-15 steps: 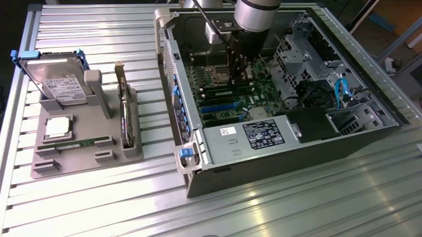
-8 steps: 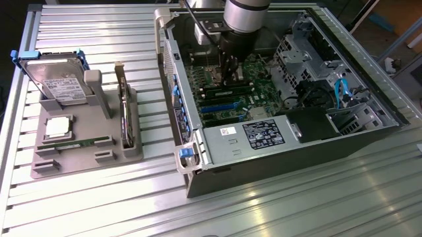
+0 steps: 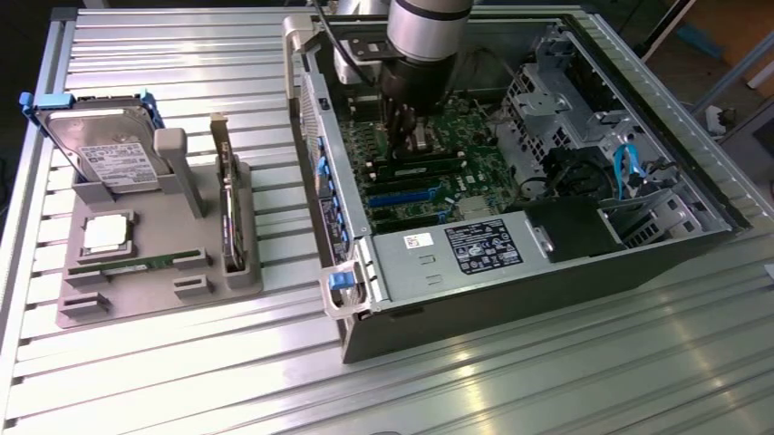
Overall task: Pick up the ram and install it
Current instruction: 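Press down the ram until it locks into place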
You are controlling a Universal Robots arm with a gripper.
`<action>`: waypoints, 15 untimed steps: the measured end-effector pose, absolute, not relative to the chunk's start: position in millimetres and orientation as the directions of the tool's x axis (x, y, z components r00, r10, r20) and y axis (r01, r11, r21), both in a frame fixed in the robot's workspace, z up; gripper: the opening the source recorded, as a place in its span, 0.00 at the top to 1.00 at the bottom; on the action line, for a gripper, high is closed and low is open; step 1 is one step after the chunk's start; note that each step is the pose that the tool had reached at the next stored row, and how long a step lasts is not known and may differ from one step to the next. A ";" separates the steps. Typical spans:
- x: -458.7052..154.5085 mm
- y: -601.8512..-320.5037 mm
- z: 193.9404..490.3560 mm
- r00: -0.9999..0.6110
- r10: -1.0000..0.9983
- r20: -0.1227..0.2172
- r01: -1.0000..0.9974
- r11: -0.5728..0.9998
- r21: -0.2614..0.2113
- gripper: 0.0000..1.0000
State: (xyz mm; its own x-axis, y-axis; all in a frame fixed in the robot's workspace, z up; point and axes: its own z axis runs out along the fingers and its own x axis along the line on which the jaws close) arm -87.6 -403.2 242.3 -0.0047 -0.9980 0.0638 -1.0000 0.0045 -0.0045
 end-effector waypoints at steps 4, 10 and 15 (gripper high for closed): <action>-94.0 -403.1 242.3 -0.005 -0.998 0.064 -1.000 0.004 -0.004 0.89; -94.1 -403.2 238.5 -0.005 -0.998 0.064 -1.000 0.004 -0.004 0.89; -94.1 -403.2 235.5 -0.005 -0.998 0.064 -1.000 0.004 -0.004 0.89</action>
State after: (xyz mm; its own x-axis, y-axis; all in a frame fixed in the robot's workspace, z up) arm -94.1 -403.2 235.5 -0.0047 -0.9979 0.0640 -1.0000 0.0044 -0.0044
